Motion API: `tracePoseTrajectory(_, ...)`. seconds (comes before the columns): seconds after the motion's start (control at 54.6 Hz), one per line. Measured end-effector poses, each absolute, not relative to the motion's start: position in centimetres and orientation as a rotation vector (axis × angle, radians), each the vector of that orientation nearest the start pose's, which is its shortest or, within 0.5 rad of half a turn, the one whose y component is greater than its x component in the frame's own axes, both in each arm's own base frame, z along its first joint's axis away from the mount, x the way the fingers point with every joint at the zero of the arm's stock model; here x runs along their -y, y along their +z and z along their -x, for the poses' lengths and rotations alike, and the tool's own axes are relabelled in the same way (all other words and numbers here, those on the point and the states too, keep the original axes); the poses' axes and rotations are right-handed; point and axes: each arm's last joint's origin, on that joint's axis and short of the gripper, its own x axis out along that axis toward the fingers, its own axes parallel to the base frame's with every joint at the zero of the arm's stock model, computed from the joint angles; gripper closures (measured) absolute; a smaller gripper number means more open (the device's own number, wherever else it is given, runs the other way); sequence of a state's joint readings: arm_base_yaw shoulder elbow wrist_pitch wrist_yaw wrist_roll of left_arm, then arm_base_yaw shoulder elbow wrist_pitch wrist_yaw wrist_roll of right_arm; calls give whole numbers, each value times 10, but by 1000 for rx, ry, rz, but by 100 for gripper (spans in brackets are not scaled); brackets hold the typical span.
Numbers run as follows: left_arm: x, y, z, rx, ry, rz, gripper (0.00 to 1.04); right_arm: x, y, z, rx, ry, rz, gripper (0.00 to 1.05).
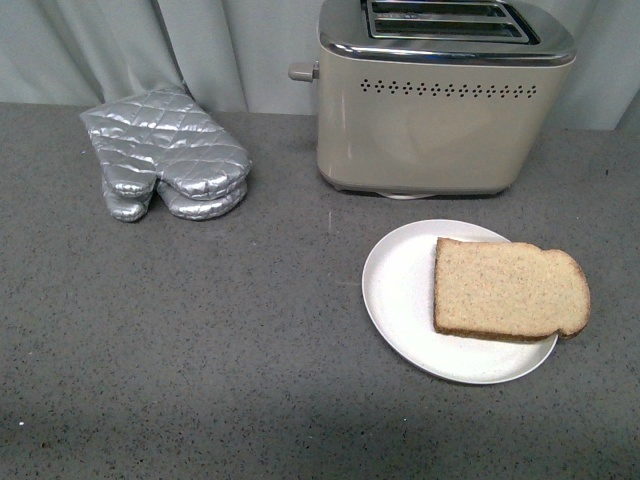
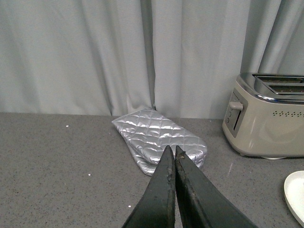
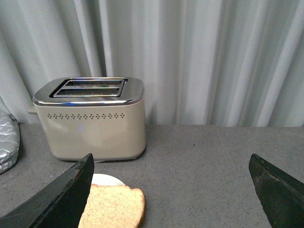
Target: Put bread into toaster
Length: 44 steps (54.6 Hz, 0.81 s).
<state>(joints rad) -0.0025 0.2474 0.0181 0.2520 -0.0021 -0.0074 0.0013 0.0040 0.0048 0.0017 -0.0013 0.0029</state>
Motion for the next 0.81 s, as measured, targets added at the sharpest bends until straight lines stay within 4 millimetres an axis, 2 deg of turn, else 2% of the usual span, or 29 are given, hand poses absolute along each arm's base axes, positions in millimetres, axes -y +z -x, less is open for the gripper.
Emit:
tracePoseTrajectory(0.55, 0, 169, -97, 15, -3, 8, 100, 0, 165, -98, 2, 3, -2, 10)
tracePoseTrajectory(0.806, 0, 170, -97, 16, -3, 7, 54, 0, 165, -98, 2, 3, -2, 10)
